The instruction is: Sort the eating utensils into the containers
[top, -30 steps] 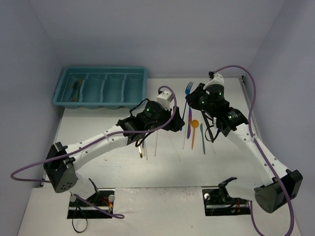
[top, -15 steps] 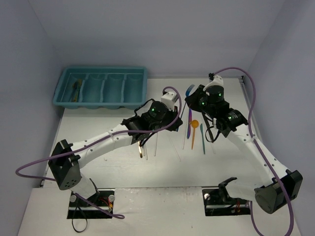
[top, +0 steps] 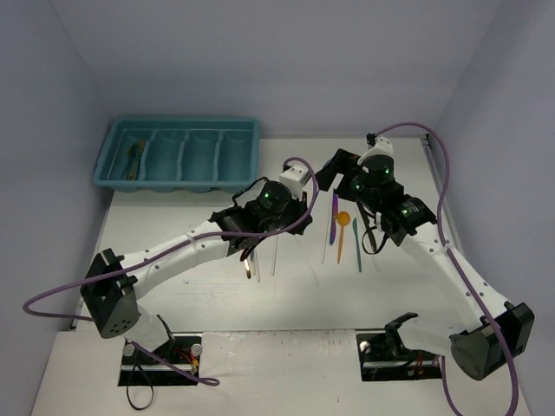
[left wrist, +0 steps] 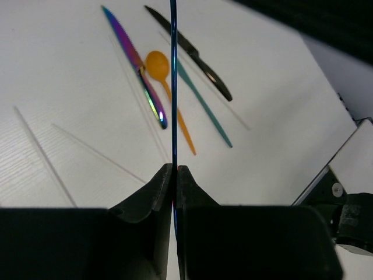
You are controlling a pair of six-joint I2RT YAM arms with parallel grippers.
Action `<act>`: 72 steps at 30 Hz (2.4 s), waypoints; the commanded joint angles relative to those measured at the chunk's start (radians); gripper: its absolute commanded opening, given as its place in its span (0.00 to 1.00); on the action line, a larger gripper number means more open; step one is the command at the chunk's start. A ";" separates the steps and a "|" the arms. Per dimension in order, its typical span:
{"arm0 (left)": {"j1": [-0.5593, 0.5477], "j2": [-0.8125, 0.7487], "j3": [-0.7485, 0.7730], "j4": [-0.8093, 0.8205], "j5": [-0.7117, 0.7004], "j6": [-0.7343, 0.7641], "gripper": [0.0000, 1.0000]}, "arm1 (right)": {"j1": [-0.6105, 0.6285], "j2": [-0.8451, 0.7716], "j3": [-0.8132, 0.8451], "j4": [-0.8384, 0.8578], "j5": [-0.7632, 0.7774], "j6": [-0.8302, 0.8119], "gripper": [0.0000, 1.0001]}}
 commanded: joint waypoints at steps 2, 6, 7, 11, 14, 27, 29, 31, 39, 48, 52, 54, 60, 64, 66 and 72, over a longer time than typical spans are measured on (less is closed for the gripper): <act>0.235 -0.146 -0.027 -0.067 -0.048 0.095 0.00 | -0.033 -0.083 -0.030 0.060 0.051 -0.046 0.79; 0.468 -0.176 -0.006 -0.143 -0.041 0.235 0.00 | -0.121 -0.130 -0.099 0.054 0.025 -0.045 0.79; 0.524 -0.173 0.002 -0.145 -0.038 0.272 0.00 | -0.139 -0.136 -0.116 0.053 0.010 -0.041 0.79; 0.783 -0.100 0.072 -0.141 0.034 0.414 0.00 | -0.160 -0.143 -0.176 0.055 -0.042 -0.042 0.78; 0.928 0.012 0.163 -0.146 0.067 0.448 0.00 | -0.160 -0.130 -0.205 0.056 -0.072 -0.046 0.78; 1.189 0.516 0.603 -0.069 0.033 0.575 0.00 | -0.160 -0.058 -0.310 0.058 -0.154 -0.099 0.77; 1.202 0.586 0.686 -0.074 0.024 0.578 0.00 | -0.162 -0.053 -0.324 0.057 -0.158 -0.105 0.77; 1.212 0.639 0.773 -0.080 0.017 0.577 0.00 | -0.162 -0.043 -0.341 0.058 -0.161 -0.108 0.77; 1.213 0.762 0.828 -0.098 -0.006 0.548 0.06 | -0.163 0.019 -0.346 0.058 -0.163 -0.106 0.77; 1.212 0.648 0.683 -0.068 -0.025 0.580 0.29 | -0.163 -0.017 -0.352 0.057 -0.178 -0.093 0.76; 1.212 0.578 0.642 -0.069 -0.023 0.576 0.30 | -0.163 -0.066 -0.368 0.056 -0.179 -0.090 0.76; 1.210 0.529 0.619 -0.068 -0.022 0.553 0.32 | -0.163 -0.093 -0.372 0.056 -0.179 -0.089 0.76; 1.155 0.271 0.452 -0.089 -0.061 0.380 0.50 | -0.163 -0.140 -0.374 0.055 -0.161 -0.102 0.76; 0.988 0.073 0.286 -0.160 -0.173 0.210 0.61 | -0.163 -0.154 -0.371 0.052 -0.158 -0.111 0.76; 0.900 -0.045 0.177 -0.180 -0.204 0.142 0.64 | -0.163 -0.162 -0.368 0.051 -0.159 -0.116 0.76; 0.551 -0.261 -0.077 -0.210 -0.322 0.036 0.65 | -0.163 -0.188 -0.370 0.044 -0.157 -0.125 0.76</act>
